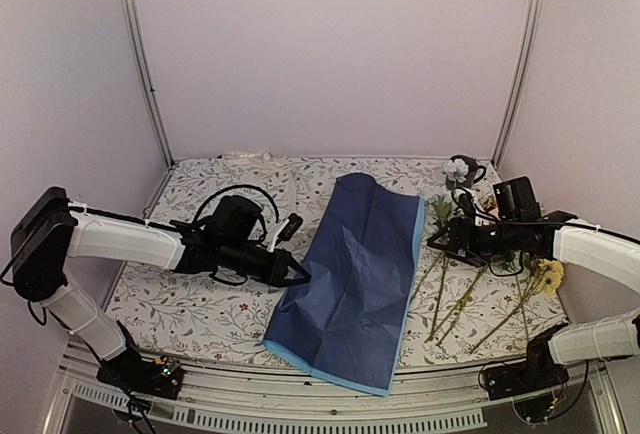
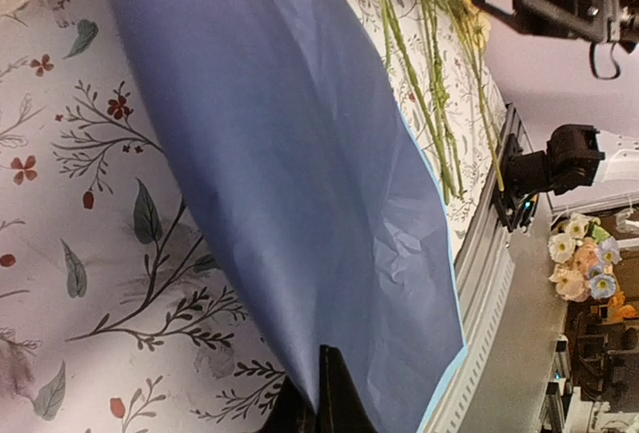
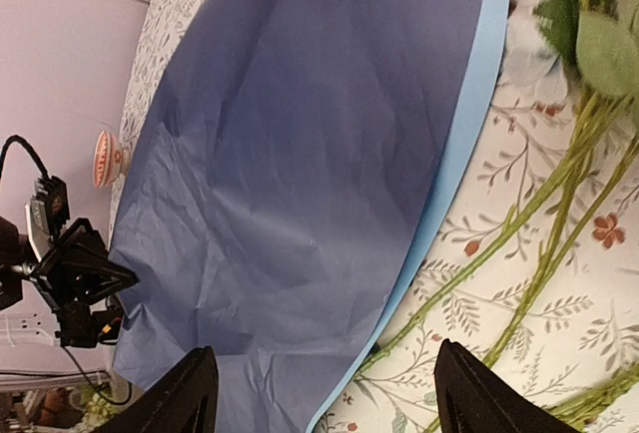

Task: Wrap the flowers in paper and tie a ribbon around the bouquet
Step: Pass from the left arm to the right

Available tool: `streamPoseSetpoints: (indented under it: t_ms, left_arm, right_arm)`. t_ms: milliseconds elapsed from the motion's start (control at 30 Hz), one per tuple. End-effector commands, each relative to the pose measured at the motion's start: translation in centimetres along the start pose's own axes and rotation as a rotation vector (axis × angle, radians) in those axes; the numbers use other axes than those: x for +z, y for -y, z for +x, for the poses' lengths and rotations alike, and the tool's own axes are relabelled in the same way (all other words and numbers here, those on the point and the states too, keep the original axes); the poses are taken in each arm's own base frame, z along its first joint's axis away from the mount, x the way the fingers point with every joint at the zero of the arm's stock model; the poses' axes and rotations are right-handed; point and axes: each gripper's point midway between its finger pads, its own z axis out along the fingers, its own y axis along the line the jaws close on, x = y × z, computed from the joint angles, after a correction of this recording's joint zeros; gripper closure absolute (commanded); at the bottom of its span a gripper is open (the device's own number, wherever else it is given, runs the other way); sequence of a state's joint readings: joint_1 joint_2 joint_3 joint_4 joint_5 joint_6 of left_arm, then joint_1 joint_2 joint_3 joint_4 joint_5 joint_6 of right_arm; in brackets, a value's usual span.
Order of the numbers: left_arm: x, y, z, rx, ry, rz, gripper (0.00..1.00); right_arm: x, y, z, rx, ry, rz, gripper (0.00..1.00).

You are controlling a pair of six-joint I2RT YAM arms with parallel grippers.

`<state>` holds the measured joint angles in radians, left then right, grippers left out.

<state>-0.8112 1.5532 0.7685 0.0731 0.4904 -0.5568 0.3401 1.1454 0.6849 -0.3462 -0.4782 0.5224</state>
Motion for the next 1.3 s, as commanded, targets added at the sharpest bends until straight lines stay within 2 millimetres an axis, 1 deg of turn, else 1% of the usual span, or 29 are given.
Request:
streamPoseSetpoints:
  t_ms: [0, 67, 100, 167, 200, 233, 333, 433, 500, 633, 733, 900, 967, 1033, 1100, 1167, 1200, 1267]
  left_arm:
    - [0.5, 0.2, -0.5, -0.027, 0.03, 0.038, 1.0]
    - [0.6, -0.1, -0.1, -0.039, 0.02, 0.033, 1.0]
    - [0.6, -0.2, 0.0, -0.042, 0.021, 0.032, 1.0]
    - [0.6, -0.3, 0.3, -0.047, 0.018, 0.032, 1.0]
    - [0.6, -0.4, 0.5, -0.049, 0.018, 0.03, 1.0]
    - [0.6, -0.5, 0.5, -0.052, 0.018, 0.029, 1.0]
    - [0.7, -0.7, 0.8, -0.062, 0.014, 0.03, 1.0]
    - [0.7, -0.7, 0.9, -0.069, 0.014, 0.033, 1.0]
    - [0.8, -0.9, 1.1, -0.07, 0.009, 0.031, 1.0]
    - [1.1, -1.1, 1.5, -0.077, -0.008, 0.03, 1.0]
    - [1.2, -1.3, 1.7, -0.085, -0.009, 0.023, 1.0]
    - [1.2, -1.8, 1.6, -0.109, 0.008, 0.005, 1.0]
    - [1.1, -2.2, 1.5, -0.135, 0.031, -0.011, 1.0]
    - [0.9, -2.3, 1.2, -0.178, 0.075, -0.001, 1.0]
    - [0.7, -2.0, 0.4, -0.213, 0.126, 0.027, 1.0]
    - [0.7, -1.7, -0.6, -0.233, 0.162, 0.037, 1.0]
    - [0.6, -1.6, -1.2, -0.233, 0.182, 0.04, 1.0]
    - [0.3, -1.5, -2.0, -0.23, 0.212, 0.048, 1.0]
  right_arm:
    - [1.3, -3.8, -0.8, 0.043, 0.006, -0.253, 0.27]
    - [1.9, -4.3, -1.5, 0.04, 0.008, -0.267, 0.28]
    - [2.2, -4.2, -2.0, 0.036, 0.012, -0.252, 0.29]
    - [3.0, -3.5, -3.1, 0.029, 0.03, -0.204, 0.31]
    - [3.7, -3.1, -3.3, 0.025, 0.025, -0.191, 0.33]
    - [4.0, -3.1, -3.5, 0.022, 0.025, -0.195, 0.34]
    - [6.7, -1.4, -2.4, 0.075, -0.066, -0.168, 0.34]
    - [8.3, 0.0, -1.6, 0.104, -0.111, -0.145, 0.3]
    - [9.1, 0.6, -1.8, 0.106, -0.113, -0.122, 0.27]
    - [10.8, 1.2, -2.4, 0.092, -0.134, -0.111, 0.25]
    - [11.7, 2.1, -1.8, 0.114, -0.164, -0.089, 0.24]
    - [11.4, 3.4, -0.5, 0.137, -0.175, -0.04, 0.21]
    - [11.1, 3.2, -0.2, 0.136, -0.18, -0.044, 0.2]
    - [10.5, 2.1, 0.0, 0.106, -0.176, -0.032, 0.2]
    - [10.0, 0.1, -0.1, 0.027, -0.17, 0.001, 0.2]
    - [9.4, -2.1, 0.5, -0.053, -0.195, -0.003, 0.2]
    - [9.0, -2.9, 0.9, -0.067, -0.208, -0.009, 0.2]
    - [8.0, -3.7, 2.0, -0.052, -0.224, -0.03, 0.2]
